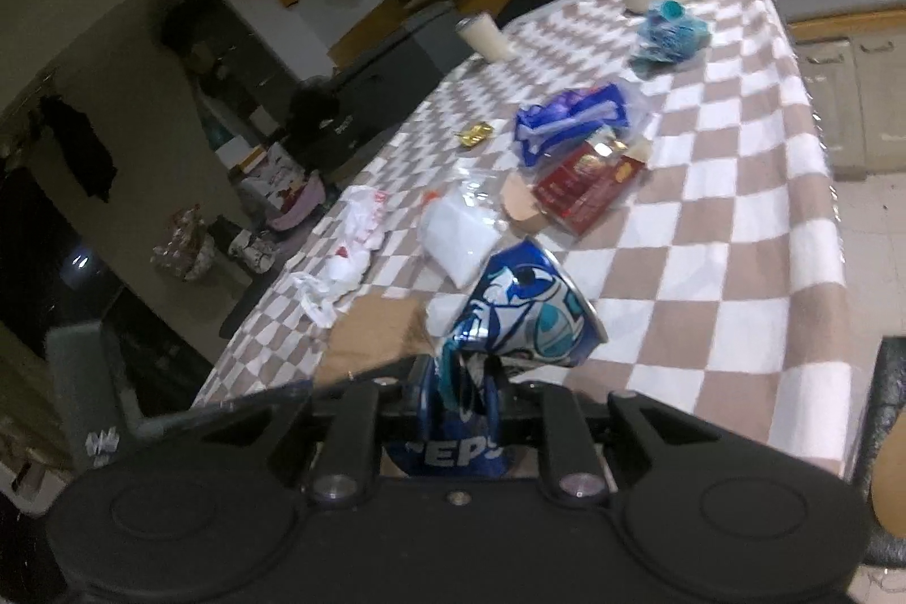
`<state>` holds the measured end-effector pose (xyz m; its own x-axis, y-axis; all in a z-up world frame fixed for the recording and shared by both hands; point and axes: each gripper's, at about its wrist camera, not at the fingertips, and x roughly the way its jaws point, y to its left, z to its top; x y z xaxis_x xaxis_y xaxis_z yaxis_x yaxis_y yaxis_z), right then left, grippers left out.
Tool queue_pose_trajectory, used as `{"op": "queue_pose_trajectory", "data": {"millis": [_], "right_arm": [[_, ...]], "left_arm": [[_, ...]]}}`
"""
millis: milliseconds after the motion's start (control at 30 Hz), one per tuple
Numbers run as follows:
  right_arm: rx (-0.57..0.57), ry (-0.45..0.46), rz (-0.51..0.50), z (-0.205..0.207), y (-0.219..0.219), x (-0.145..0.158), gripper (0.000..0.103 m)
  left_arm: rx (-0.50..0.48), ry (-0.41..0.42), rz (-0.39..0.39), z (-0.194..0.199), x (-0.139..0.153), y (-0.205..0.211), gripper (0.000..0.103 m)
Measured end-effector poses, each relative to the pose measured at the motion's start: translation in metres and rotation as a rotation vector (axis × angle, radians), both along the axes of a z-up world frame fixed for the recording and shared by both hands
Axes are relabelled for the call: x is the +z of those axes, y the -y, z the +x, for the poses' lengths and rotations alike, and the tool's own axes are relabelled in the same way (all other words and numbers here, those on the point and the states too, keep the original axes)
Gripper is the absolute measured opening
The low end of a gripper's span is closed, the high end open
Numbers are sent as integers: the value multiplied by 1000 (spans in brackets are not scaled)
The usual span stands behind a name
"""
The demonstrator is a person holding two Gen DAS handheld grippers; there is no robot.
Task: Collect trash
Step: 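Lift the paper bag and Pepsi can and carry both over the tan bin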
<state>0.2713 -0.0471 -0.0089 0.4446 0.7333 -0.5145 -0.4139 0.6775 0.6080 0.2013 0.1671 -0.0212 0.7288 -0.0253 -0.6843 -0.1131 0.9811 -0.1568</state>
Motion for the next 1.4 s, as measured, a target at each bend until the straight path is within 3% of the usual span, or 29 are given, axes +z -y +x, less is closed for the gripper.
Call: {"op": "queue_pose_trajectory", "data": {"millis": [333,600,967,1400], "right_arm": [[-86,-54,-46,9,-6,-16,31],[-31,67,-106,-9,-2,3,21],[-63,214,-152,-42,33,31,20],[-236,308,-282,-75,121,42,20]], "left_arm": [[-29,-11,55,-7,-10,21,69],[21,49,53,-22,8,14,69],[66,142,84,-42,37,26,69],[-37,197,95,-45,46,102,69]]}}
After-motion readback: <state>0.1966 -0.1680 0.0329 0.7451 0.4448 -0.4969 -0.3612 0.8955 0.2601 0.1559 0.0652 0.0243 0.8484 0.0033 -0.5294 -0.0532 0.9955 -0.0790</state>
